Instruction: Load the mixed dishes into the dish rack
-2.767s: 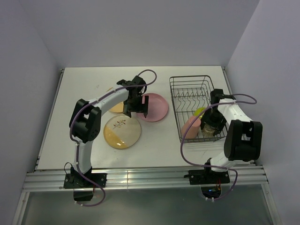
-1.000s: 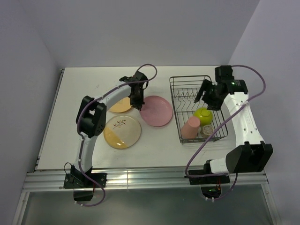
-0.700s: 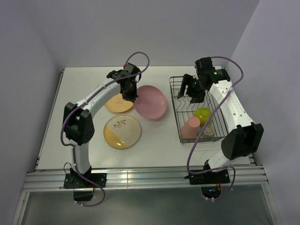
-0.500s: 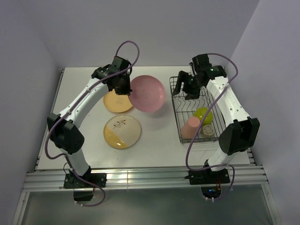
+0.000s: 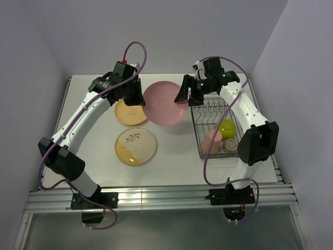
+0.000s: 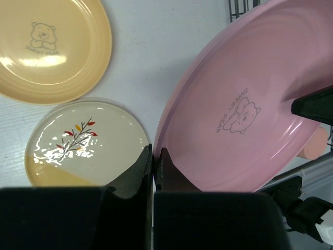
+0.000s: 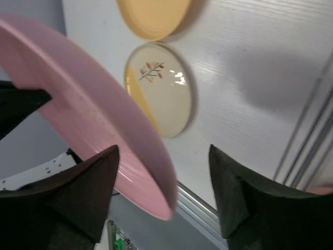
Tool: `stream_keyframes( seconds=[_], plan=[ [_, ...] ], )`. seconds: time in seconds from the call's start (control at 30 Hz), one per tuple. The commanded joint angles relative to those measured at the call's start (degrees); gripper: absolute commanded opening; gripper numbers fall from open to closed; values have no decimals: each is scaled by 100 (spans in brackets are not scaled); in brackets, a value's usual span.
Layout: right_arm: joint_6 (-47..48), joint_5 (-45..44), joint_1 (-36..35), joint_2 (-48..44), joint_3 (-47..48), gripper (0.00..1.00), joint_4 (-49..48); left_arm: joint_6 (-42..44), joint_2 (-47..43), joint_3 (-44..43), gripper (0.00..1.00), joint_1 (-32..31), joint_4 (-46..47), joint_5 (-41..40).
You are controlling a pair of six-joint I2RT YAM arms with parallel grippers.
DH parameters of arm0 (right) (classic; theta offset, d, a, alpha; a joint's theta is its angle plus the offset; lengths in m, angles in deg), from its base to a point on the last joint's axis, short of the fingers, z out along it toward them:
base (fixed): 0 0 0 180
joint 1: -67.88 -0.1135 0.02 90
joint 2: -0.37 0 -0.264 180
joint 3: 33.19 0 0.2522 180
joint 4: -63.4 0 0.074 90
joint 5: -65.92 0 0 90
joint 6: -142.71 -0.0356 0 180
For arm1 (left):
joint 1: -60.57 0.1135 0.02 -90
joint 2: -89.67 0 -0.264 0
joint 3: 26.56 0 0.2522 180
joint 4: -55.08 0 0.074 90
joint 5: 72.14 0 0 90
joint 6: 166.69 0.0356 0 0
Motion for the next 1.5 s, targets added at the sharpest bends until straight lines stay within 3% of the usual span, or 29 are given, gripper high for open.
stream_keyframes(
  seconds=[0.0,0.07,0.1,0.13,0.17,0.2,0.27,0.33,0.4,0.6,0.73,0.9,1.13,1.33,1.47],
  plan=[
    [-136,805,-132,-21,161,73,-662,2,-211,-19,0,17,400,488],
    [-276,989,-159,-12,21,62,-951,-15,-220,77,0,25,488,795],
    [-425,1199,-176,-21,-49,28,-1066,-15,-228,121,0,25,637,944],
    [-513,1314,-176,-56,-224,4,-1198,-24,-237,174,0,43,716,1267],
    [-593,1403,-176,-91,-304,0,-1434,-33,-237,244,0,52,769,1392],
    [-698,1569,-185,-161,-479,0,-1524,-42,-229,279,11,60,840,1481],
    [-751,1361,-185,-258,-568,0,-1508,-7,-176,254,45,69,797,1491],
    [-691,748,-150,-433,-647,0,-1402,2,-176,201,88,69,639,1176],
    [-699,298,-106,-600,-718,0,-1340,29,-220,166,99,78,559,535],
    [-384,-2003,61,-900,-148,0,-376,-261,-448,165,99,183,33,-1958],
    [-67,-3506,140,-908,520,0,171,-533,-510,428,99,297,-267,-3000],
    [241,-5543,289,-883,950,0,602,-648,-510,1342,99,526,-329,-2843],
    [1208,-7337,483,-943,803,0,277,-551,-844,2414,99,649,172,-2535],
    [1804,-7720,834,-1488,-5,0,-442,-332,-835,2652,99,772,409,-2368],
    [2709,-7502,843,-2120,-953,0,-1713,-244,-870,2854,99,825,585,-2219]
  ],
)
